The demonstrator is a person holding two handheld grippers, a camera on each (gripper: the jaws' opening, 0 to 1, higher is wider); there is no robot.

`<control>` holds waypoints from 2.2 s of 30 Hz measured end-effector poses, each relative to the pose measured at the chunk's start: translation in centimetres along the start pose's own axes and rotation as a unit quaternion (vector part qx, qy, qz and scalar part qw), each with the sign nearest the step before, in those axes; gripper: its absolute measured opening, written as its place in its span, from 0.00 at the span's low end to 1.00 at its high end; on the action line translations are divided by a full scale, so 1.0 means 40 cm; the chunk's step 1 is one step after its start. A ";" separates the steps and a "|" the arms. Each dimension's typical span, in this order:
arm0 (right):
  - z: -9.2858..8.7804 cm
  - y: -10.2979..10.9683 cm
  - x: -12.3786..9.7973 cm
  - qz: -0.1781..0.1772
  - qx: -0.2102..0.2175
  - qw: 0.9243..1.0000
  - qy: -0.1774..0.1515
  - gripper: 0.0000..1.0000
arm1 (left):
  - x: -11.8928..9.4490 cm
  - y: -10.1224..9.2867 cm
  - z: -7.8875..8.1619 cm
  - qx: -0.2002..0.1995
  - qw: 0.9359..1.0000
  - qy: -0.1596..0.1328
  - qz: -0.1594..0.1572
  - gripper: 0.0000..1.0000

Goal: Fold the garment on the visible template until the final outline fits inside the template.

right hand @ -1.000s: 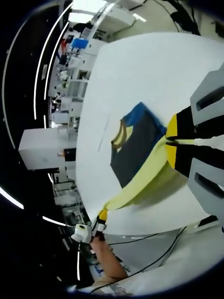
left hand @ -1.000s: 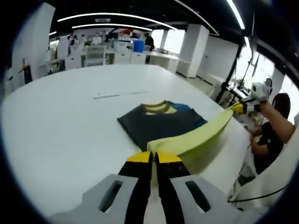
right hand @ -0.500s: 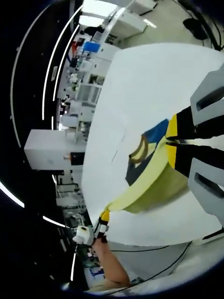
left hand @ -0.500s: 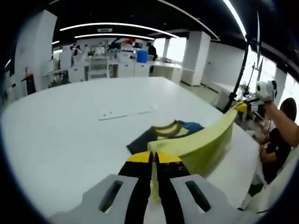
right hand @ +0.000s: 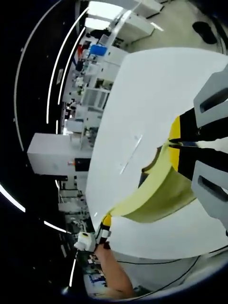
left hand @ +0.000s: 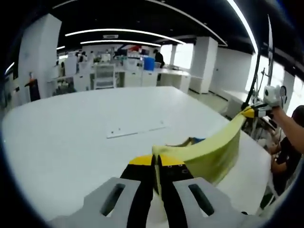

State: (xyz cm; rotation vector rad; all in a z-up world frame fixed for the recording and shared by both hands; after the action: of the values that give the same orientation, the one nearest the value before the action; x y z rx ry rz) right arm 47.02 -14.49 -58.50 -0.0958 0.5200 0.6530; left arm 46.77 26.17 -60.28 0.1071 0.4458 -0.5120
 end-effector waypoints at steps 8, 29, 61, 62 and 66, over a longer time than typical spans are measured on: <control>0.026 -0.020 0.012 0.001 0.018 0.999 -0.027 0.00 | 0.010 0.025 0.024 -0.009 0.999 -0.028 0.014 0.00; -0.108 -0.112 0.202 -0.033 0.052 0.997 0.053 0.00 | 0.181 0.068 -0.074 -0.024 0.999 0.040 0.013 0.00; -0.227 -0.168 0.327 -0.052 0.047 0.988 0.138 0.00 | 0.293 0.093 -0.232 -0.055 0.987 0.149 0.014 0.01; -0.224 -0.171 0.319 -0.054 0.041 0.989 0.133 0.00 | 0.289 0.093 -0.230 -0.046 0.988 0.148 0.013 0.01; -0.209 -0.177 0.301 -0.054 0.026 0.993 0.101 0.11 | 0.267 0.109 -0.209 -0.025 0.992 0.118 0.019 0.02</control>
State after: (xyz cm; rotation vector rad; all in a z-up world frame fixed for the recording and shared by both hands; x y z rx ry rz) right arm 55.75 -15.46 -72.22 -0.1416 0.7220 0.5255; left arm 54.04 26.87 -72.51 0.1282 0.6871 -0.4518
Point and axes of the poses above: the point that each gripper's makers call its tool centre point, and the gripper's own axes: x roughly forward along the fingers, y roughly to its left, z roughly out of its top, the point moved 7 cm from there along -x, roughly backward along the fingers, and after that the axes turned 8 degrees about x, right-handed, at the moved point
